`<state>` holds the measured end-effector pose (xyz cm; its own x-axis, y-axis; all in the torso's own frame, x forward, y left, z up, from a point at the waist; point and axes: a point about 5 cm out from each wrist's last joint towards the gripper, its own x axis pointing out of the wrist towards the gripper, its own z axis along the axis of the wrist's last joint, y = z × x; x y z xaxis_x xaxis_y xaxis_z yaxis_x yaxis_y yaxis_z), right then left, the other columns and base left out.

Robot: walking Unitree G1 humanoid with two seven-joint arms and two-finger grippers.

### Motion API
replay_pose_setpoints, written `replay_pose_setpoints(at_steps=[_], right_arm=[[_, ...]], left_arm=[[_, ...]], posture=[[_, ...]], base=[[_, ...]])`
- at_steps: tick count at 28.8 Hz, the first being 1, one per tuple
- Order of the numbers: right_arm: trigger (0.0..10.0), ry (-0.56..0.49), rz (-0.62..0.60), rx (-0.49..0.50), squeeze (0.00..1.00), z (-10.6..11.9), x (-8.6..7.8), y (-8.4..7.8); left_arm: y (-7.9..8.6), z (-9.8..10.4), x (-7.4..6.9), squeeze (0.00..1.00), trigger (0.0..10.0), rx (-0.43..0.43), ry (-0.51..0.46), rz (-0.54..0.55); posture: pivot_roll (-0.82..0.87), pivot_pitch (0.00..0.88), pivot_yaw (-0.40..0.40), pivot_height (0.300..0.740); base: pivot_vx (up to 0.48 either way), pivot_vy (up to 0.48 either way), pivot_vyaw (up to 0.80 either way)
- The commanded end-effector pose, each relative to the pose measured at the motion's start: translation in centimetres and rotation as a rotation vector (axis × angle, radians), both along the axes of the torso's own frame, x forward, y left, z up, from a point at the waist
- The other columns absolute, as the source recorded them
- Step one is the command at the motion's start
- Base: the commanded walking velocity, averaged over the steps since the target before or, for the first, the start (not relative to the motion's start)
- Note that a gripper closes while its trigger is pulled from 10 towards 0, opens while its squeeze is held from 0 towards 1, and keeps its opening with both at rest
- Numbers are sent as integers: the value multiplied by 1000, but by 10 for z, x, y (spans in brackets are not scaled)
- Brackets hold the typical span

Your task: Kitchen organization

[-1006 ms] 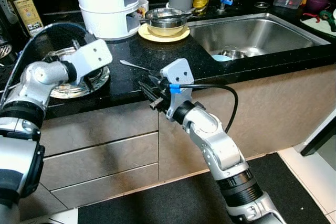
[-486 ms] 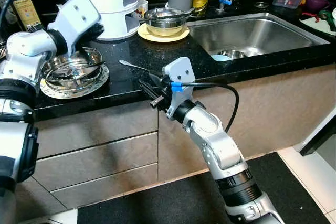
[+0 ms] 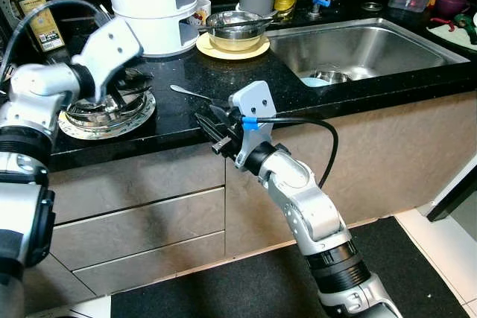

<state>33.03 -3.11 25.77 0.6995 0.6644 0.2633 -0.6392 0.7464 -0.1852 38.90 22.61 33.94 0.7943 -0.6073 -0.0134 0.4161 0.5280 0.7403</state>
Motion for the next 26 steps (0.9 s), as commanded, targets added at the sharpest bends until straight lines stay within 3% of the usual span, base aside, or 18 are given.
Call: replay_pose_setpoints(at_steps=[1, 9, 10, 19, 26], right_arm=[[10000, -13, 8, 17, 0, 2, -2, 0], [10000, -13, 9, 15, 0, 1, -2, 1], [10000, -12, 9, 16, 0, 1, -2, 2], [10000, -8, 1, 15, 0, 0, -1, 2], [10000, -8, -5, 16, 0, 0, -1, 1]], left_arm=[[1, -8, 0, 1000, 10000, 8, 65, -15], [6, -15, 2, 1000, 10000, 97, 76, 56], [7, -17, 3, 0, 10000, 132, 66, 87], [5, -29, 10, 0, 10000, 248, 37, 198], [0, -32, 13, 0, 10000, 240, 3, 223]], posture=[[-14, 109, 58, 740], [-11, 106, 59, 740], [-9, 106, 60, 740], [-10, 116, 66, 740], [-11, 117, 66, 740]], base=[[0, 0, 0], [0, 0, 0], [0, 0, 0], [0, 0, 0], [0, 0, 0]])
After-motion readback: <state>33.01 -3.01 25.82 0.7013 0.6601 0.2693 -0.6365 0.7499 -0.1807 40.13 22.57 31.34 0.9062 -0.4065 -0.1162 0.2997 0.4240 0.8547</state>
